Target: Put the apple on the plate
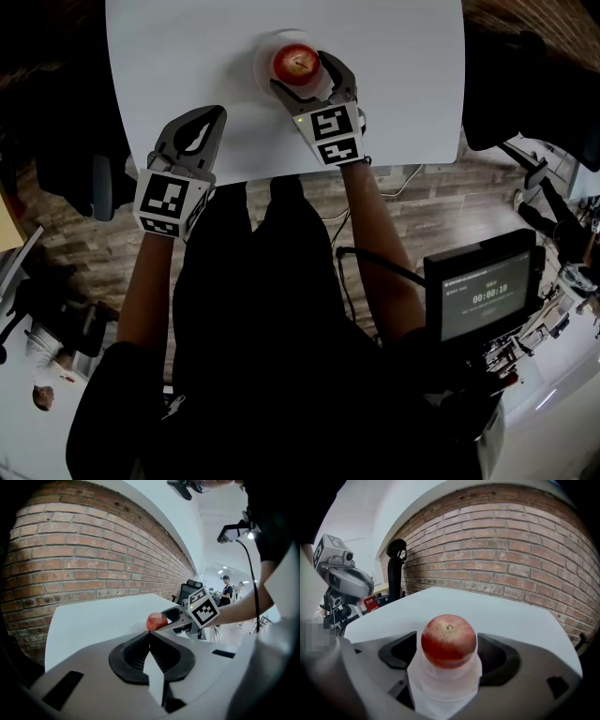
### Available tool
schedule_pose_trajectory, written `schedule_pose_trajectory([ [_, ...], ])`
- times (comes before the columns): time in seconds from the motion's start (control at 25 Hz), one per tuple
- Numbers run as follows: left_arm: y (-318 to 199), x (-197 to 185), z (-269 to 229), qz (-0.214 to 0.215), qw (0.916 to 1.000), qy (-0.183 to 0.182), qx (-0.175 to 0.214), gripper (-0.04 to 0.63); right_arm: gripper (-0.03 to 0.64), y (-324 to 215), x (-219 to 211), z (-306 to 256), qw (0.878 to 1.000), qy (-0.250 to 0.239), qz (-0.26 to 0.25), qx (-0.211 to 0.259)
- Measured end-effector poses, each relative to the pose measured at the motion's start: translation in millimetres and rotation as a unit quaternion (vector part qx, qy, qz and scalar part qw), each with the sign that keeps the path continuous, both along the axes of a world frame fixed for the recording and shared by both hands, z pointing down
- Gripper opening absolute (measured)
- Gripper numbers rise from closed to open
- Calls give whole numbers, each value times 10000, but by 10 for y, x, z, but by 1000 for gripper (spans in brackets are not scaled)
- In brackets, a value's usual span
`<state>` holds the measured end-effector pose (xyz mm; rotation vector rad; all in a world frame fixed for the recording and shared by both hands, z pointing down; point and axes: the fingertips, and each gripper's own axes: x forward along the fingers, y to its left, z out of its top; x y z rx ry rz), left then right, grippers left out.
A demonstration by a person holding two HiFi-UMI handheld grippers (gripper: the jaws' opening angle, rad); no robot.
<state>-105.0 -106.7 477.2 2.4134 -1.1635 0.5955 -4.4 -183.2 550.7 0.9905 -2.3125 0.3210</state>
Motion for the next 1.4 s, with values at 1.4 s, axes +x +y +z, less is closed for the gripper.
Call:
schedule_pose_trajectory([
  [1.4,-126,37,28,104,9999,6,94,8,383,-74,81,-21,9997,56,240,94],
])
